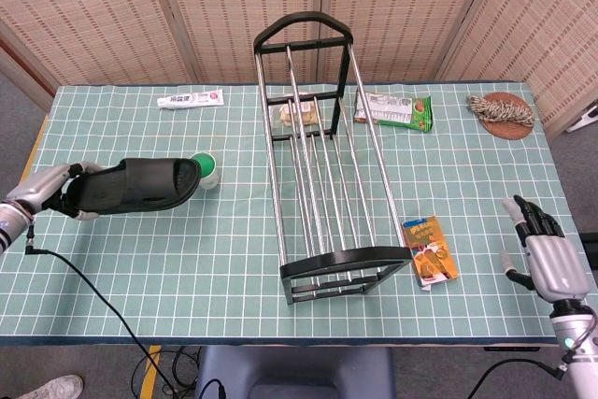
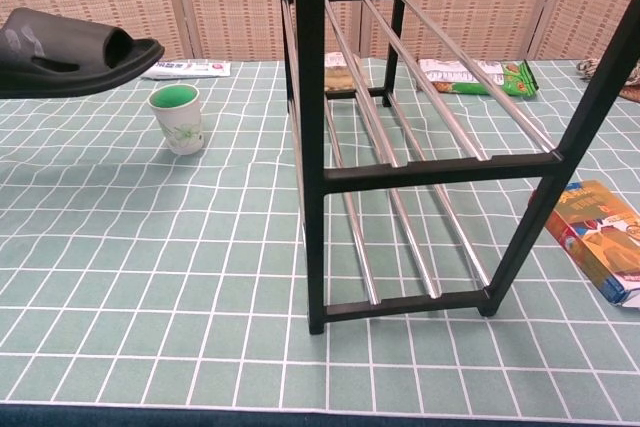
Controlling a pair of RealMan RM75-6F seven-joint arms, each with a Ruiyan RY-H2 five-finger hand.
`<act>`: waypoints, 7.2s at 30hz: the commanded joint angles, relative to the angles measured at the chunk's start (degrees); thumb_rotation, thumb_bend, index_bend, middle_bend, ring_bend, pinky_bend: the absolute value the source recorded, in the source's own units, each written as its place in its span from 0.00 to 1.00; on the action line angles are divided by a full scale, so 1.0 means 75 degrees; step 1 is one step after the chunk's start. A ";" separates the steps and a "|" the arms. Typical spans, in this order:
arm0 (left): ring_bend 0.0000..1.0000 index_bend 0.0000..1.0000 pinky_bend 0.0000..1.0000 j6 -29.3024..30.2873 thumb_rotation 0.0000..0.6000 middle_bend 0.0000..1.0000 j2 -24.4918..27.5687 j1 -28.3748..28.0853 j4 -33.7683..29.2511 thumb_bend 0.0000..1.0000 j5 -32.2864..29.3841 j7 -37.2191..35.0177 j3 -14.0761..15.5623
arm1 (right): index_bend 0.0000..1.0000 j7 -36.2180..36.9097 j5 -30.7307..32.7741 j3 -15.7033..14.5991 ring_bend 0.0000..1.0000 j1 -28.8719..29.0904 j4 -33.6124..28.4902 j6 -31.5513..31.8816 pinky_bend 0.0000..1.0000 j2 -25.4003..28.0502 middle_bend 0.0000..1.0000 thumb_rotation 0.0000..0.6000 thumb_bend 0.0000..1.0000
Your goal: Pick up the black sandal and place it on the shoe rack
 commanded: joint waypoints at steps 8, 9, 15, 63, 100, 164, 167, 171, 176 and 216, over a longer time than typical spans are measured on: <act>0.18 0.56 0.17 -0.0350 1.00 0.33 0.0603 -0.0421 -0.0543 0.17 -0.0156 -0.0046 -0.0029 | 0.00 0.0074 0.0001 0.0008 0.00 -0.0009 0.0044 -0.0016 0.09 0.0033 0.00 1.00 0.45; 0.18 0.56 0.17 -0.0381 1.00 0.33 0.0634 -0.0442 -0.0556 0.17 -0.0174 -0.0060 -0.0026 | 0.00 0.0061 0.0015 0.0012 0.00 -0.0004 0.0051 -0.0026 0.09 0.0023 0.00 1.00 0.45; 0.19 0.56 0.17 -0.0739 1.00 0.33 0.0832 -0.0691 -0.0728 0.17 -0.0208 -0.0233 -0.0025 | 0.00 -0.0034 0.0135 0.0048 0.00 0.0034 0.0078 -0.0087 0.09 -0.0031 0.00 1.00 0.45; 0.20 0.58 0.18 -0.2350 1.00 0.35 0.0944 -0.3231 -0.2236 0.17 -0.3704 0.3056 -0.0374 | 0.00 0.1466 -0.0351 -0.0050 0.00 0.0011 0.0132 -0.0312 0.09 0.0490 0.00 1.00 0.45; 0.20 0.58 0.19 0.0330 1.00 0.35 -0.0603 -0.7559 -0.3437 0.17 -1.0642 0.7030 0.3630 | 0.00 0.3604 -0.1264 -0.0362 0.00 0.0168 0.0431 -0.0647 0.09 0.0949 0.00 1.00 0.45; 0.21 0.58 0.19 0.2054 1.00 0.35 -0.1680 -0.8549 -0.3699 0.17 -1.4885 1.1396 0.1762 | 0.00 0.4581 -0.2020 -0.0760 0.00 0.0243 0.0631 -0.0184 0.09 0.1169 0.00 1.00 0.45; 0.21 0.58 0.19 0.2128 1.00 0.35 -0.1737 -0.8509 -0.3650 0.17 -1.4974 1.1581 0.1596 | 0.00 0.4601 -0.2039 -0.0772 0.00 0.0240 0.0641 -0.0163 0.09 0.1171 0.00 1.00 0.45; 0.20 0.50 0.19 0.2234 1.00 0.34 -0.1733 -0.8352 -0.3615 0.17 -1.4978 1.1736 0.1418 | 0.00 0.4623 -0.2030 -0.0778 0.00 0.0229 0.0658 -0.0132 0.09 0.1181 0.00 1.00 0.45; 0.10 0.33 0.19 0.2206 1.00 0.22 -0.1563 -0.8046 -0.3668 0.17 -1.4800 1.1800 0.1164 | 0.00 0.4609 -0.2005 -0.0778 0.00 0.0244 0.0672 -0.0150 0.09 0.1165 0.00 1.00 0.45; 0.00 0.04 0.15 0.3509 1.00 0.03 -0.1743 -0.7168 -0.3955 0.15 -1.5096 1.3436 -0.0423 | 0.00 0.4528 -0.1889 -0.0711 0.00 0.0141 0.0688 0.0099 0.09 0.1146 0.00 1.00 0.45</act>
